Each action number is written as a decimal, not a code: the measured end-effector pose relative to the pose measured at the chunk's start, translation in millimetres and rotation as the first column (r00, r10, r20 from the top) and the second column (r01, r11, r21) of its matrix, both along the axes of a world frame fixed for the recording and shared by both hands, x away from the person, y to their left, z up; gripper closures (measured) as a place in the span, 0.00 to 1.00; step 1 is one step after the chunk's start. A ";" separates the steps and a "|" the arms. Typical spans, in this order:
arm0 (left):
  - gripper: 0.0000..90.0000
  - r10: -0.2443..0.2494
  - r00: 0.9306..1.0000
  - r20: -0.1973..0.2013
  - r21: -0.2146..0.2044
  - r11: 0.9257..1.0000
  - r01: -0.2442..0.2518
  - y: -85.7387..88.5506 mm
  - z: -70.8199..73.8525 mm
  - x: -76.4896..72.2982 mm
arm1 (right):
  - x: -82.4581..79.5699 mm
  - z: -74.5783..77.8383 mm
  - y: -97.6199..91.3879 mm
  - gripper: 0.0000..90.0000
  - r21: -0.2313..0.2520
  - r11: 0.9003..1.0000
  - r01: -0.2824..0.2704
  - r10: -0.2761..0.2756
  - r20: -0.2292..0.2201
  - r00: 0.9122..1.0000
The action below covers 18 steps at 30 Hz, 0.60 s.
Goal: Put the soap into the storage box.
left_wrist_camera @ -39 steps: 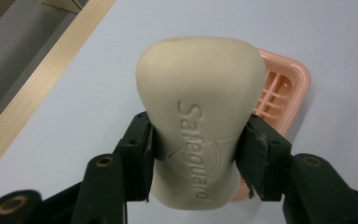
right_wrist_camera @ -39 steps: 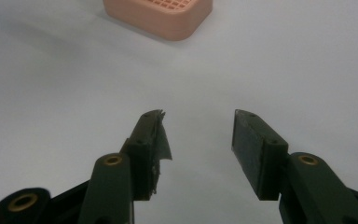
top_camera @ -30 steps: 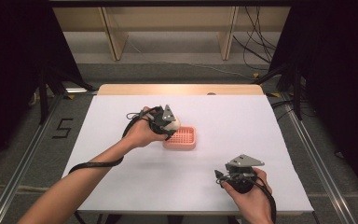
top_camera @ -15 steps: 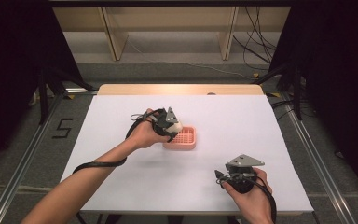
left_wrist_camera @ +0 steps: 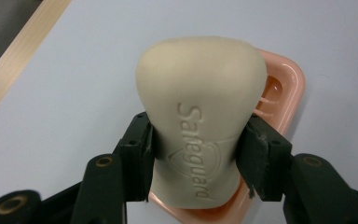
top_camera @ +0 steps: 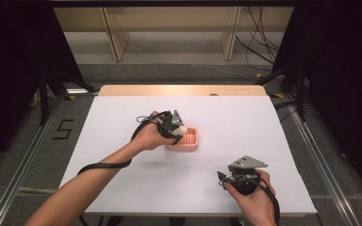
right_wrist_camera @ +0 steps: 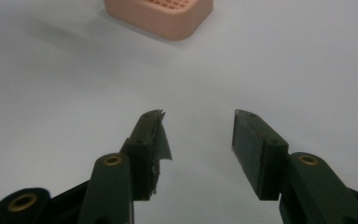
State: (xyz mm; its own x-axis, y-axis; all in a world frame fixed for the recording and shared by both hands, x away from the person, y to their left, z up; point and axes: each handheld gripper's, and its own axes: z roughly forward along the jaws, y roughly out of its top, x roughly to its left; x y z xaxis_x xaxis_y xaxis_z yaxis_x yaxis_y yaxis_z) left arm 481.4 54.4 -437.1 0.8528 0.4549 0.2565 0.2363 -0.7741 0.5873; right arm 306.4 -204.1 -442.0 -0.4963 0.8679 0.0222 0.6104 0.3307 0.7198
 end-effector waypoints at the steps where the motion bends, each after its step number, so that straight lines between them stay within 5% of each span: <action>1: 0.55 -0.003 1.000 0.002 0.002 1.000 0.003 -0.7 -1.4 0.1 | 0.0 -0.1 -0.1 0.59 0.000 1.000 0.001 -0.001 0.001 1.000; 12: 0.54 0.017 1.000 -0.011 -0.005 1.000 -0.017 -6.3 -4.6 4.6 | 0.2 -0.2 -1.2 0.59 -0.010 1.000 -0.011 0.011 0.001 1.000; 15: 0.54 0.003 1.000 -0.003 0.026 1.000 -0.003 -7.5 -4.2 4.2 | 0.2 -0.2 -1.4 0.59 -0.011 1.000 -0.012 0.012 0.002 1.000; 18: 0.52 0.019 1.000 0.004 -0.001 1.000 -0.019 -7.4 -2.1 3.1 | 0.3 -0.4 -1.4 0.59 -0.010 1.000 -0.012 0.012 0.001 1.000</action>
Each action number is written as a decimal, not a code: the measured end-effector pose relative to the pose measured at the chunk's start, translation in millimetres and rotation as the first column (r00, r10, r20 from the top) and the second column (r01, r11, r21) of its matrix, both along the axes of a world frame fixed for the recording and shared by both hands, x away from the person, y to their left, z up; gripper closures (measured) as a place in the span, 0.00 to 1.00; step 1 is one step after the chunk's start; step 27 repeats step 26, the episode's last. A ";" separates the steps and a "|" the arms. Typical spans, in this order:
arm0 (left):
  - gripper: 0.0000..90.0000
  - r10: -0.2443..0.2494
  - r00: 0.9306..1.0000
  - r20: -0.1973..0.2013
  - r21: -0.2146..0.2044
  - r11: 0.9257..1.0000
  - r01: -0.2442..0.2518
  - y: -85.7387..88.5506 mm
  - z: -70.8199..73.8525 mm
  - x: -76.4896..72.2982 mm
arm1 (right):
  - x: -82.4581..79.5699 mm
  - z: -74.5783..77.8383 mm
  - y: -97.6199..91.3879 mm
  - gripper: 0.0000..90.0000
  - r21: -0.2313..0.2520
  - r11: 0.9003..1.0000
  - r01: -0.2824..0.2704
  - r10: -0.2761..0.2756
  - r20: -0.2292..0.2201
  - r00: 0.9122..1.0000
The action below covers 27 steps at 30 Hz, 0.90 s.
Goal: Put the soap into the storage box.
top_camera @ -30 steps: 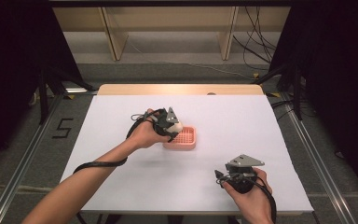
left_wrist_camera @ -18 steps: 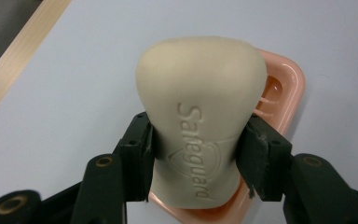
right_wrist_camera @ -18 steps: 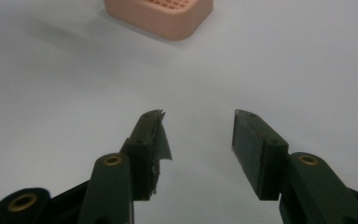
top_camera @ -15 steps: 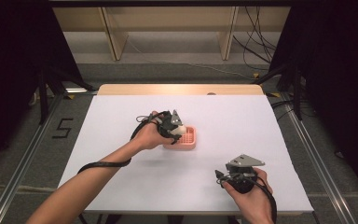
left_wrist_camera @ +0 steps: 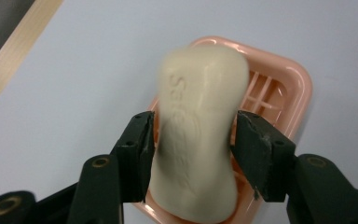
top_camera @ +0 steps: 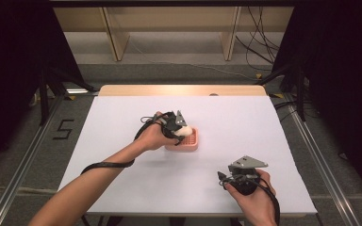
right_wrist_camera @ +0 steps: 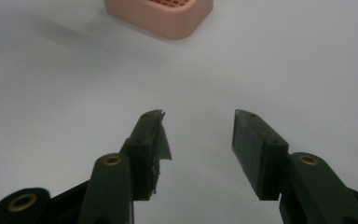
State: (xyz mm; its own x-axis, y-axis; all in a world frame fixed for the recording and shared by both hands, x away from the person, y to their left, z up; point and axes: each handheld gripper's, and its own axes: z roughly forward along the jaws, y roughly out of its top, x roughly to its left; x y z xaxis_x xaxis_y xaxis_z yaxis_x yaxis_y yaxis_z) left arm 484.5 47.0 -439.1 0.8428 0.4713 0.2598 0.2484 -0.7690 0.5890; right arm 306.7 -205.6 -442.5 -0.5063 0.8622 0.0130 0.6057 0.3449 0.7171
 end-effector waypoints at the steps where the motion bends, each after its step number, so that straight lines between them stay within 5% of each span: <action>1: 0.51 -0.004 1.000 0.003 0.002 1.000 0.004 2.0 2.4 0.2 | -0.1 -0.2 0.0 0.59 0.002 1.000 0.001 -0.001 0.002 1.000; 8: 0.46 0.017 1.000 0.006 -0.041 0.999 -0.017 17.3 10.7 -8.7 | -1.1 1.0 1.3 0.59 0.013 1.000 0.013 -0.012 -0.016 1.000; 15: 0.44 0.083 0.997 -0.006 -0.091 0.992 -0.083 62.1 19.5 -38.0 | 1.4 -0.9 1.9 0.59 0.016 1.000 -0.008 0.008 -0.003 1.000; 23: 0.43 0.167 0.985 -0.044 -0.161 0.972 -0.172 131.5 12.7 -97.0 | 0.9 -0.4 0.6 0.58 0.000 1.000 -0.009 0.009 -0.005 1.000; 25: 0.43 0.187 0.981 -0.051 -0.187 0.963 -0.194 150.7 5.9 -118.6 | 1.9 -1.2 0.6 0.57 0.014 1.000 -0.012 0.012 -0.013 1.000; 26: 0.43 0.211 0.975 -0.071 -0.229 0.948 -0.222 160.7 0.1 -133.6 | 1.3 -0.7 1.2 0.57 0.015 1.000 0.005 -0.005 -0.023 1.000; 27: 0.43 0.211 0.975 -0.071 -0.229 0.948 -0.222 160.7 0.1 -133.6 | 1.3 -0.7 1.2 0.57 0.015 1.000 0.005 -0.005 -0.023 1.000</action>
